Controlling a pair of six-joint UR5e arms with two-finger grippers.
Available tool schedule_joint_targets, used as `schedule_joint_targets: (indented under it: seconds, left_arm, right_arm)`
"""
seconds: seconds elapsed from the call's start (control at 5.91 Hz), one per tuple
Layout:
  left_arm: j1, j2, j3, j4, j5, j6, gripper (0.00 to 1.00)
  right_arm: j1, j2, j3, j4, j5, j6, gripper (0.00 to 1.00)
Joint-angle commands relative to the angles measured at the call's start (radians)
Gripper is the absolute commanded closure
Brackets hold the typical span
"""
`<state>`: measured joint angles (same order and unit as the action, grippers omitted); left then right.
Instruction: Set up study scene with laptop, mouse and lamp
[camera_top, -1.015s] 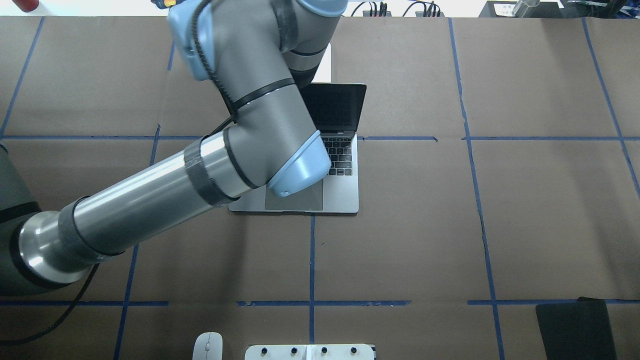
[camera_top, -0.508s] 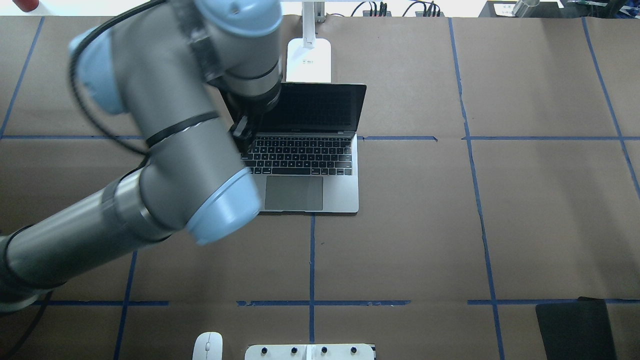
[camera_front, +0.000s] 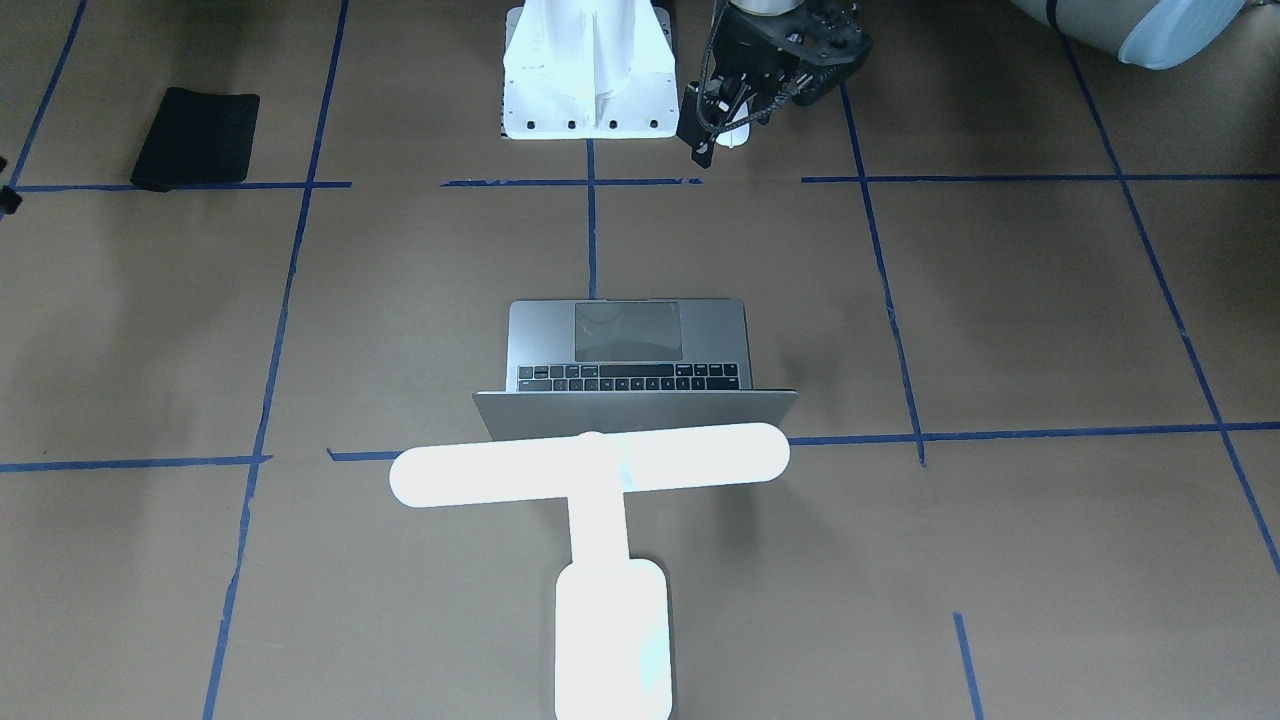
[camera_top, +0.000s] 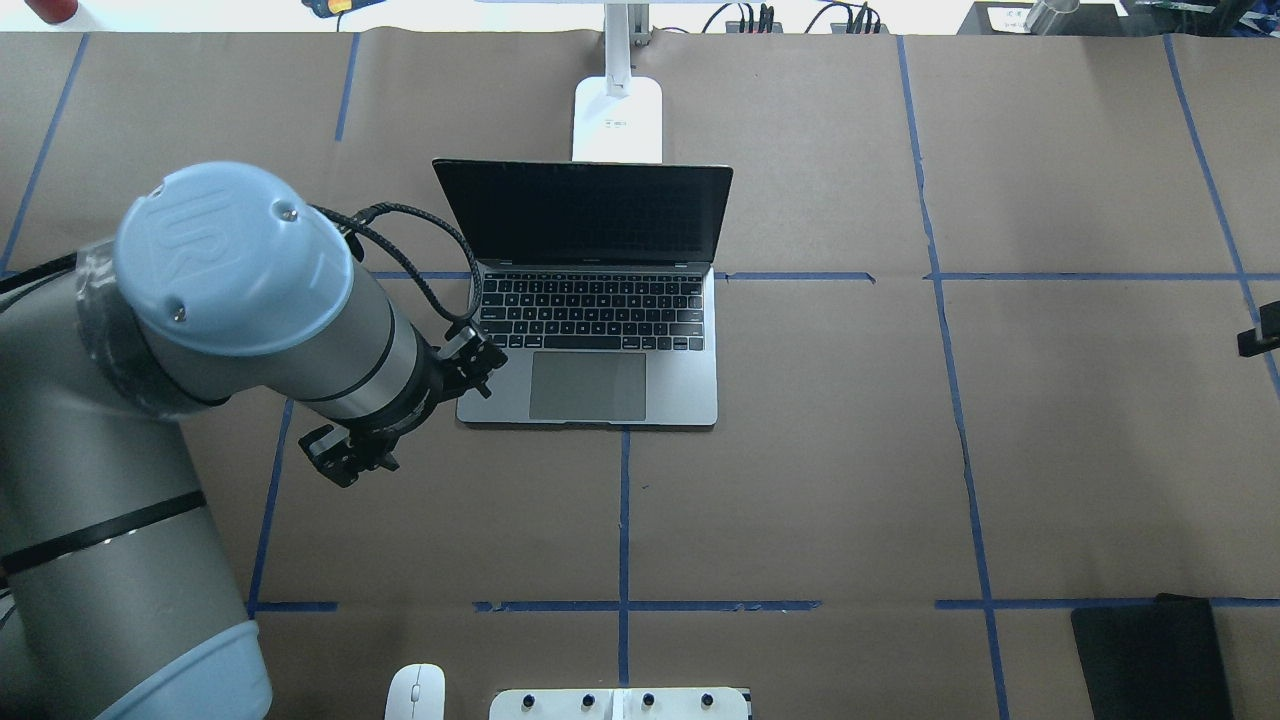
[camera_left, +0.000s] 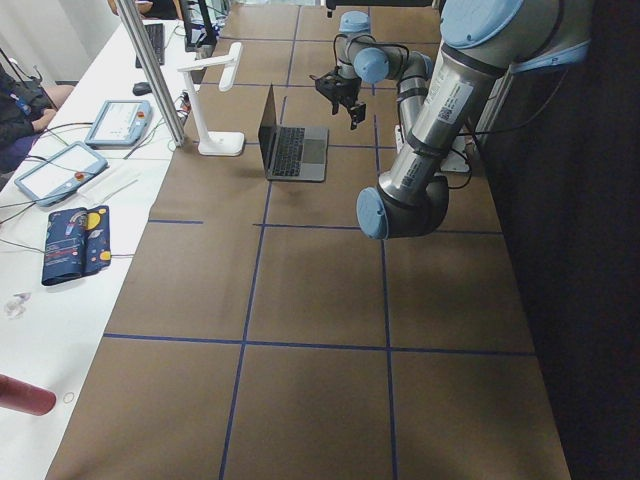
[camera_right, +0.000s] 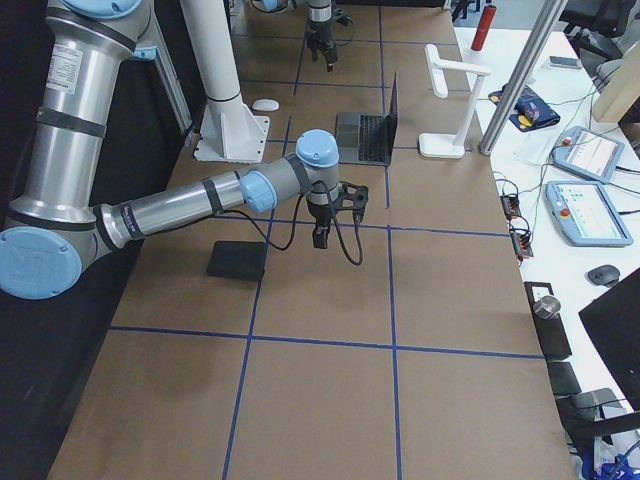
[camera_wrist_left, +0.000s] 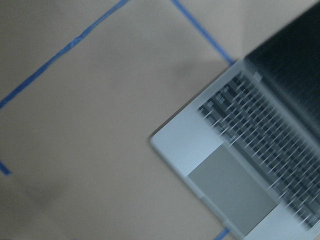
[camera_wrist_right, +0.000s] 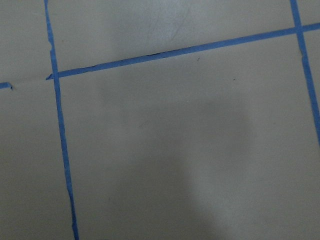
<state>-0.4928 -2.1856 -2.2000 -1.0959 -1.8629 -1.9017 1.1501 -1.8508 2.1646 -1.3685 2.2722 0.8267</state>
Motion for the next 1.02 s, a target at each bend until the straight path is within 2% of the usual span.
schedule_joint_targets:
  seconds: [0.0, 0.34, 0.51, 0.85]
  left_arm:
    - [0.086, 0.009, -0.009, -0.002, 0.059, 0.114, 0.0]
    - [0.117, 0.03, -0.009, -0.009, 0.094, 0.176, 0.0]
    - [0.122, 0.058, -0.01, -0.03, 0.096, 0.273, 0.0]
    - [0.129, 0.25, -0.041, -0.292, 0.088, 0.407, 0.0]
  right_arm:
    - [-0.238, -0.085, 0.026, 0.205, -0.142, 0.254, 0.0]
    - [-0.375, -0.195, 0.024, 0.401, -0.184, 0.38, 0.0]
    - [-0.473, -0.226, 0.023, 0.487, -0.257, 0.485, 0.0]
    - [-0.634, -0.261, 0.023, 0.497, -0.403, 0.561, 0.0]
